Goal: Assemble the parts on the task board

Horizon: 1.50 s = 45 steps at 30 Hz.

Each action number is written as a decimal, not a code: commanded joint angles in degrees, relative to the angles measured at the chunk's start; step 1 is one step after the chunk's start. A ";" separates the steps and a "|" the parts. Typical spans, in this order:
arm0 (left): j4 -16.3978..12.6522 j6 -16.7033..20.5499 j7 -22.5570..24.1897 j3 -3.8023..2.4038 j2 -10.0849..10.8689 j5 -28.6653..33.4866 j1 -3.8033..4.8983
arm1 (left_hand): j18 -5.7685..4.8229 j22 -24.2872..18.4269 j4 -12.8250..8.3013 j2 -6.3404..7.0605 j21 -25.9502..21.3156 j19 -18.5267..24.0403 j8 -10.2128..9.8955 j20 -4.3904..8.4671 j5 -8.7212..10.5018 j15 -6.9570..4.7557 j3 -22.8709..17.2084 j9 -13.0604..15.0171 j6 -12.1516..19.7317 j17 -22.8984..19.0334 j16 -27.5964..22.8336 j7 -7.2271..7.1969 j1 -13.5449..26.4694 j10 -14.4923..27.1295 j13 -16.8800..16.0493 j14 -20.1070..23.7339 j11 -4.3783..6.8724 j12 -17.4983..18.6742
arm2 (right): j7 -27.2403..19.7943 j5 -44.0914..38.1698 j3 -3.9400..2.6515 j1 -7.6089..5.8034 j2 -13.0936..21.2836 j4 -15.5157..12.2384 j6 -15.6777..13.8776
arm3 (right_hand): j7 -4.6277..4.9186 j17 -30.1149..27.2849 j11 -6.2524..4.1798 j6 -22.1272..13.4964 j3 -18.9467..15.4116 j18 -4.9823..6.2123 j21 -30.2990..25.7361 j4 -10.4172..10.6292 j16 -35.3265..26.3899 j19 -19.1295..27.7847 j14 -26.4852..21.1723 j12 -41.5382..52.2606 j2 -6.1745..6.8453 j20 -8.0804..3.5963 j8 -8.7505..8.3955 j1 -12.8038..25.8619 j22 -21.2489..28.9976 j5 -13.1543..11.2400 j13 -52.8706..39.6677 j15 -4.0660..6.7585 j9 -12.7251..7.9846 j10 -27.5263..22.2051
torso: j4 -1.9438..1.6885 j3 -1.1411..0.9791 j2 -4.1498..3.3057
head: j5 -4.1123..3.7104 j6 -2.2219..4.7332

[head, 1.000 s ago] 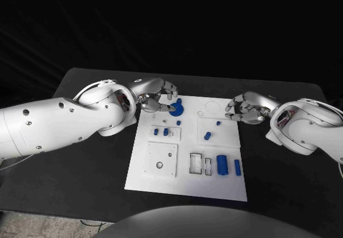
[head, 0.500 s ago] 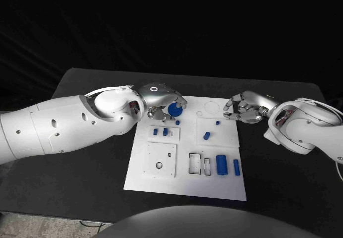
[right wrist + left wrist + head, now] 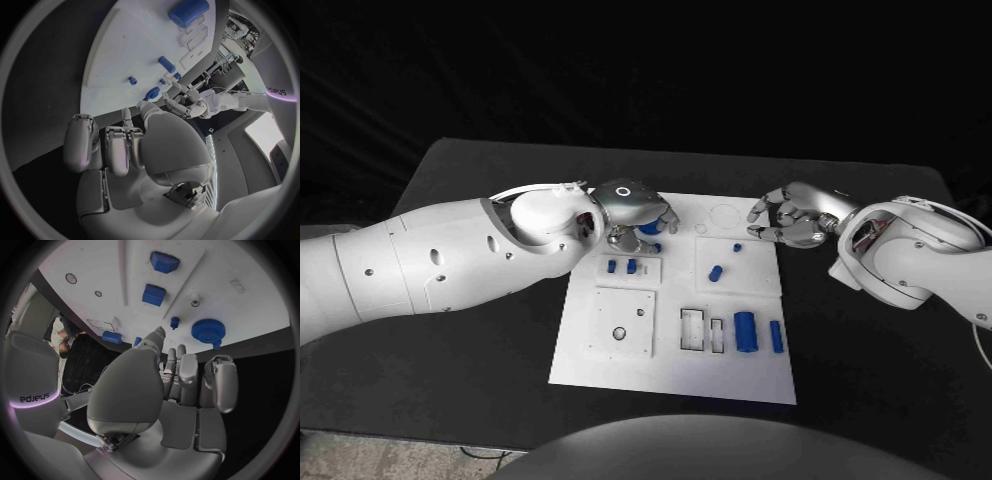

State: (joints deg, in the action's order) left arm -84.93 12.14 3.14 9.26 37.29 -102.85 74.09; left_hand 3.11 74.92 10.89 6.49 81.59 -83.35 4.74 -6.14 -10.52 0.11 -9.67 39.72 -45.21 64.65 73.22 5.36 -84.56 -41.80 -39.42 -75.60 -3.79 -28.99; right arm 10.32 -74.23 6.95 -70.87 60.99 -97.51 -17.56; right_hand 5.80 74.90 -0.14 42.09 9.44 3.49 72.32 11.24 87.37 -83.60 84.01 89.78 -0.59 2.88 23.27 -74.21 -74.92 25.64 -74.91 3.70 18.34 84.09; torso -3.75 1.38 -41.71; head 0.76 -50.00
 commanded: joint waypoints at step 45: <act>5.95 -3.63 -1.49 -0.49 -3.95 0.54 -2.73 | -1.39 12.83 -2.54 -0.78 2.07 -1.68 0.95 0.41 -8.31 -1.15 -6.86 -3.65 -8.26 -1.23 0.89 -0.52 -0.88 -7.10 0.12 -0.56 1.32 -1.62 | -0.64 0.66 -0.01 0.19 -0.24 0.35 0.71 | 0.08 10.82 0.47 0.50 -0.01 0.48 -0.61 0.39 -0.53 0.60 4.89 0.22 0.52 0.01 -0.19 0.29 -9.79 0.39 -15.09 -0.32 -0.07 5.91 | 0.00 -0.08 0.05 | -0.27 0.00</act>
State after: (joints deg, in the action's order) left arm -79.12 8.41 1.64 8.69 33.44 -102.55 71.61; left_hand 2.24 74.90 8.34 5.96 83.45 -83.97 5.57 -5.93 -18.47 -0.62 -16.34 36.03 -53.18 63.38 73.89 4.89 -85.26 -48.46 -39.34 -76.27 -2.44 -30.23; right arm 10.01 -73.79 6.95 -70.75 60.85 -97.20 -17.39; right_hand 5.80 74.93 -0.14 42.09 9.44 3.49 71.99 11.24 87.15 -83.40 84.01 89.78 -0.36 3.08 23.28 -73.98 -74.92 25.63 -74.91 3.70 18.35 84.09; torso -3.74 1.31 -41.64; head 0.43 -50.00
